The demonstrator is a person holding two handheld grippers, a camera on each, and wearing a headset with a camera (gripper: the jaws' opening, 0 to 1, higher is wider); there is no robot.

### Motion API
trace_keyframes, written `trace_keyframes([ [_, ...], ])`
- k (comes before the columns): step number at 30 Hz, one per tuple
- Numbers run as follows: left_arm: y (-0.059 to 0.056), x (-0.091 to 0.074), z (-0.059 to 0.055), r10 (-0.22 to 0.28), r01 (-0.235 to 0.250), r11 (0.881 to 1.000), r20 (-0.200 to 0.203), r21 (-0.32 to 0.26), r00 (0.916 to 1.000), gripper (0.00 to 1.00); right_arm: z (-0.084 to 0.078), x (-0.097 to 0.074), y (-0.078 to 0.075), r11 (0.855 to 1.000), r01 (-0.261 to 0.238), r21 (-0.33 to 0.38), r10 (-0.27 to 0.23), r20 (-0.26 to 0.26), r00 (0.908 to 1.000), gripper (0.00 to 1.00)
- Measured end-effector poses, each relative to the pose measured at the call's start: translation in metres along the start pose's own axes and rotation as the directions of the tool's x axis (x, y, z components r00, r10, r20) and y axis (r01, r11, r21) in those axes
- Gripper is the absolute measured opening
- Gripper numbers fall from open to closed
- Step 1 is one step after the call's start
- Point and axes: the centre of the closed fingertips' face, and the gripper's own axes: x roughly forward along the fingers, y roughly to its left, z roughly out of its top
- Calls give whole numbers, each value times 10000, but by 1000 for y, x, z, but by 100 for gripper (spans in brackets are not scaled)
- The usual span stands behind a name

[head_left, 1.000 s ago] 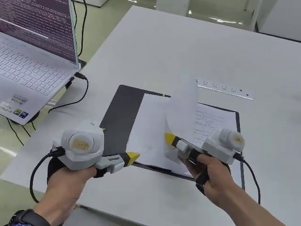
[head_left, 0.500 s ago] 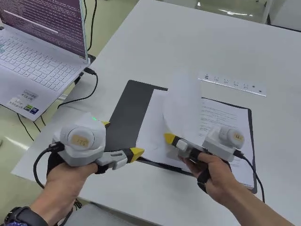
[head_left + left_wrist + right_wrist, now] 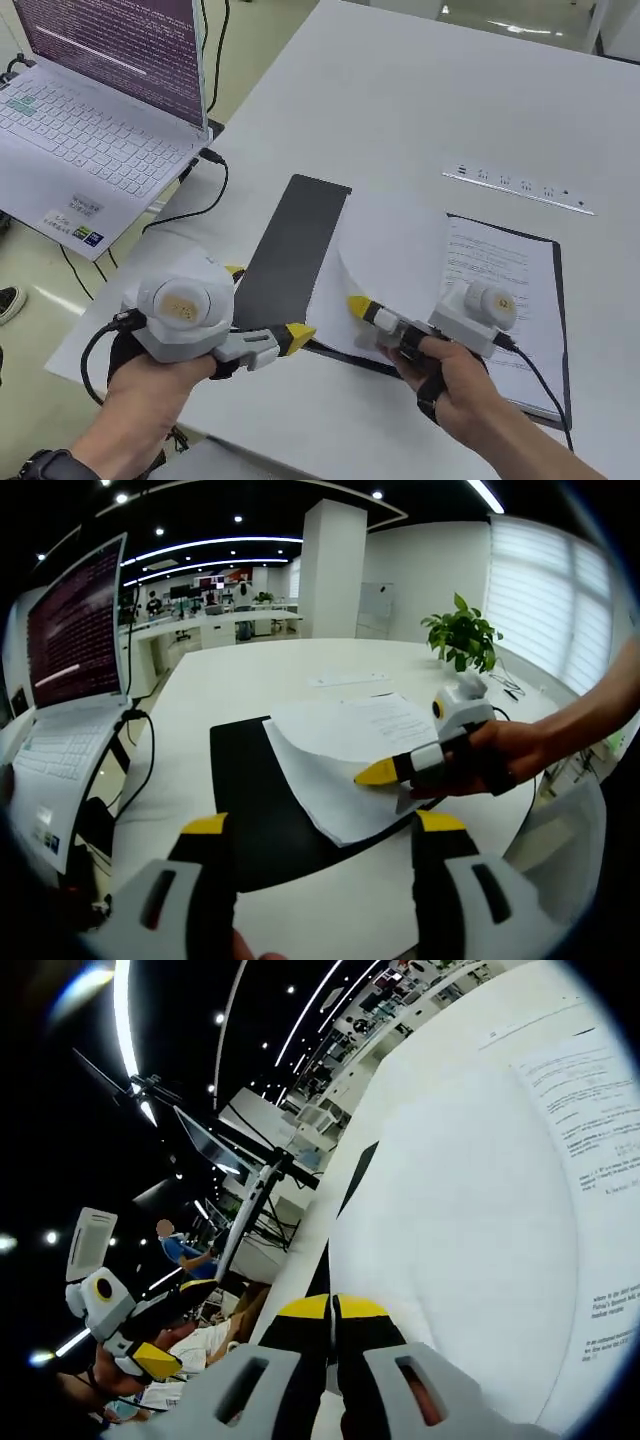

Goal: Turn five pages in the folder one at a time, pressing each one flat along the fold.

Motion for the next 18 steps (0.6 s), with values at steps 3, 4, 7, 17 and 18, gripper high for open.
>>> trace_keyframes([
  [3, 2, -1, -2, 31, -31, 10000, -34, -64, 10000, 72, -4, 6, -1, 9999, -16, 111, 17, -94, 10000, 0],
  [4, 3, -1, -3, 61, -61, 10000, -46, -76, 10000, 72, -6, 8, -3, 9998, 30, 208, -27, -141, 9999, 0],
  [7, 5, -2, -6, 90, -91, 9999, -110, -92, 9999, 71, -8, 14, -7, 9990, 87, 447, -78, -211, 9997, 0],
  [17, 12, -5, -10, 272, -276, 9995, -312, -131, 9991, 71, -22, 31, -20, 9981, 455, 420, -425, -694, 9967, 1],
  [18, 13, -4, -11, 276, -280, 9996, -360, -101, 9990, 71, -25, 33, -22, 9979, 522, 377, -492, -777, 9958, 1],
])
